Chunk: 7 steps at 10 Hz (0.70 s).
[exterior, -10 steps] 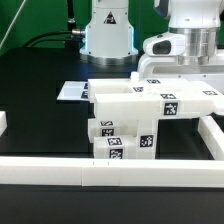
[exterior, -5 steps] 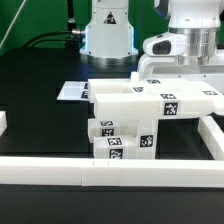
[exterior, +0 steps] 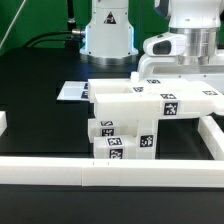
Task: Assemble chair
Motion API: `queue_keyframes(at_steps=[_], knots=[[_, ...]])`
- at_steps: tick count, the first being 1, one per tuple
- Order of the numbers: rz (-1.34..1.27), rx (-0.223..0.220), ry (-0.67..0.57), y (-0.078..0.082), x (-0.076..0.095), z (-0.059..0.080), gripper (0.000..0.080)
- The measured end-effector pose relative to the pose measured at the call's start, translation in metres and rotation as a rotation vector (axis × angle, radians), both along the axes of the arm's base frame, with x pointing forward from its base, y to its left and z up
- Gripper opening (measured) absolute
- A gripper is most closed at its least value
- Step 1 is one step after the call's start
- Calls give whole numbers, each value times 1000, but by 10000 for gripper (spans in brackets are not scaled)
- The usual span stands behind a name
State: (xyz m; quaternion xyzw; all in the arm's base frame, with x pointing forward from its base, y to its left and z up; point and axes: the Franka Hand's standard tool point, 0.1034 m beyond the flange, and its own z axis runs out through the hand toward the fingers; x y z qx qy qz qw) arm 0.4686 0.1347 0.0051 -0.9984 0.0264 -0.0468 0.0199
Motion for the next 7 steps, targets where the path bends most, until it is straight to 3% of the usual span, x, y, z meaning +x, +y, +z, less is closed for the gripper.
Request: queue_keyframes(at_steps=[1,2,3,4,5,6,7], knots=[[4,0,0,0,0,0,1],[38,-2,2,0,2,3,123],[80,-4,-1,2,3,7,123],[145,-6,0,4,5,13,330],[199,-9,-8,0,6,18,330],[209,-11,-10,-7,6,20,537],[196,-10,-7,-6,5,19,537]])
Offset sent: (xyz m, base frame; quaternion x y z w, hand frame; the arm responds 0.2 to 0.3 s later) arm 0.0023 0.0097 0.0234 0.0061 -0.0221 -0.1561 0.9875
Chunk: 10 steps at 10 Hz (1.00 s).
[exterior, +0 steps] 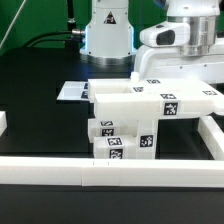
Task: Assemble chair
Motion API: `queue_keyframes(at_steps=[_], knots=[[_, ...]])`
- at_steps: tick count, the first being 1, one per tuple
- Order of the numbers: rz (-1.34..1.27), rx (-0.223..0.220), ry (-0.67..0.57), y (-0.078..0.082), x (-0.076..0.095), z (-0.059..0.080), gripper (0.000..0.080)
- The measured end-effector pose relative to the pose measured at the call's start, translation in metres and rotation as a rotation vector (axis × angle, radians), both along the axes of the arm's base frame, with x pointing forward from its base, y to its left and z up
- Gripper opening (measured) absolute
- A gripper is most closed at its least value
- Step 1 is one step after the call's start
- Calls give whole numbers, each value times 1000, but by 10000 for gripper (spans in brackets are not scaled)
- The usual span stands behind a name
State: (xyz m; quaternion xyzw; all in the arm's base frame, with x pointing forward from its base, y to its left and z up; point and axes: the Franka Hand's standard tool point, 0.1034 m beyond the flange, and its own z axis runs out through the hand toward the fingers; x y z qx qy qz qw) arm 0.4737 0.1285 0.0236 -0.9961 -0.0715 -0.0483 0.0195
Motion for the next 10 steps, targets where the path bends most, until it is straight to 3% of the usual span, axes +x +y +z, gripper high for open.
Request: queue_keyframes(at_steps=[1,2,6,9,10], knots=[[0,0,1,0,0,-1,624],[0,-1,1,0,0,-1,644],[123,-9,1,1,-1,6,648],[56,6,-11,12,4,13,648],[58,4,-9,9,4,12,648]])
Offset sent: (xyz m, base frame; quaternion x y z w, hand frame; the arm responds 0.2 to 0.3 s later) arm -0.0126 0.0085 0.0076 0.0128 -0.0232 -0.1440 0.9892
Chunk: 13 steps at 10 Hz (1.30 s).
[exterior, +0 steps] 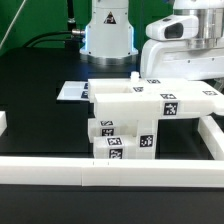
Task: Assemble chair
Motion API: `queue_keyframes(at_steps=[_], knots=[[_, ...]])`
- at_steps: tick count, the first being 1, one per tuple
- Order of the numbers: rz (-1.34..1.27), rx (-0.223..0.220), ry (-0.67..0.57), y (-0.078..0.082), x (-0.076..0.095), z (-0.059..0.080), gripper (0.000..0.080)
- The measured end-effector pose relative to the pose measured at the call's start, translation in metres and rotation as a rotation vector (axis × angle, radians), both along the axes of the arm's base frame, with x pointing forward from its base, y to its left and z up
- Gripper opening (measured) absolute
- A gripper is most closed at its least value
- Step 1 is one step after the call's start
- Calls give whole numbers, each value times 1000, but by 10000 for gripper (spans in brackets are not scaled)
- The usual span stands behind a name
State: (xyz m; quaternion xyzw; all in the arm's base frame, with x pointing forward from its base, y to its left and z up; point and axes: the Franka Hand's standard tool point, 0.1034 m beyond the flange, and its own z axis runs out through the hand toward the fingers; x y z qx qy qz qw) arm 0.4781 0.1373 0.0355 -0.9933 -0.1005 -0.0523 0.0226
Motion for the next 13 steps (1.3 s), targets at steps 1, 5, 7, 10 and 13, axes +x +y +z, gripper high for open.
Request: queue_keyframes(at_steps=[1,5,7,10,13], knots=[[-1,0,0,0,0,0,648],[36,-2,0,13,-11,-3,648],[41,-4,11,25,-27,-8,648],[43,-7,9,24,-31,-10,648],[61,-15,22,18,-45,-11,648]])
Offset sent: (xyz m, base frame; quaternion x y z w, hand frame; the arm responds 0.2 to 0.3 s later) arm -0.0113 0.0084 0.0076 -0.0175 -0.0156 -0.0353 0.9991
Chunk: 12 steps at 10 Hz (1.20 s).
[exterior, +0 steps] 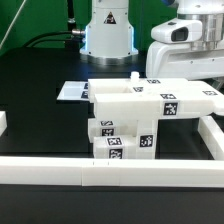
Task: Assemble chair
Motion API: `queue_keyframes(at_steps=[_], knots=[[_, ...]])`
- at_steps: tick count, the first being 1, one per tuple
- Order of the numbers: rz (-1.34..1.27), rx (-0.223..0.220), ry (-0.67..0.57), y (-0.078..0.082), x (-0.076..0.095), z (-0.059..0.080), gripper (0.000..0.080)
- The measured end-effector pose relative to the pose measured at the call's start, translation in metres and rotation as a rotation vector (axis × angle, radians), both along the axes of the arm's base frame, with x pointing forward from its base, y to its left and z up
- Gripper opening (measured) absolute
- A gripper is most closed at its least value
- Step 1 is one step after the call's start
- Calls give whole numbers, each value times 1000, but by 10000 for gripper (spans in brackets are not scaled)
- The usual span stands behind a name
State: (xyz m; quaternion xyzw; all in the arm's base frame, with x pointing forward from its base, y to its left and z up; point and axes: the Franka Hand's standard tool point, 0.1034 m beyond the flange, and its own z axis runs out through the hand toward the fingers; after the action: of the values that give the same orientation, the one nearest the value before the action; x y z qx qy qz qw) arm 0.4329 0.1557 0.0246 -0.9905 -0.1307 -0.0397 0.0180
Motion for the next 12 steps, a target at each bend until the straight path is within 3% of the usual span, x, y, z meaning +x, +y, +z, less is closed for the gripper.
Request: queue_keyframes(at_steps=[7,12], knots=[[4,-4,6,-1,-6,-2,648],[22,-16,23,-13,-15,-10,648]])
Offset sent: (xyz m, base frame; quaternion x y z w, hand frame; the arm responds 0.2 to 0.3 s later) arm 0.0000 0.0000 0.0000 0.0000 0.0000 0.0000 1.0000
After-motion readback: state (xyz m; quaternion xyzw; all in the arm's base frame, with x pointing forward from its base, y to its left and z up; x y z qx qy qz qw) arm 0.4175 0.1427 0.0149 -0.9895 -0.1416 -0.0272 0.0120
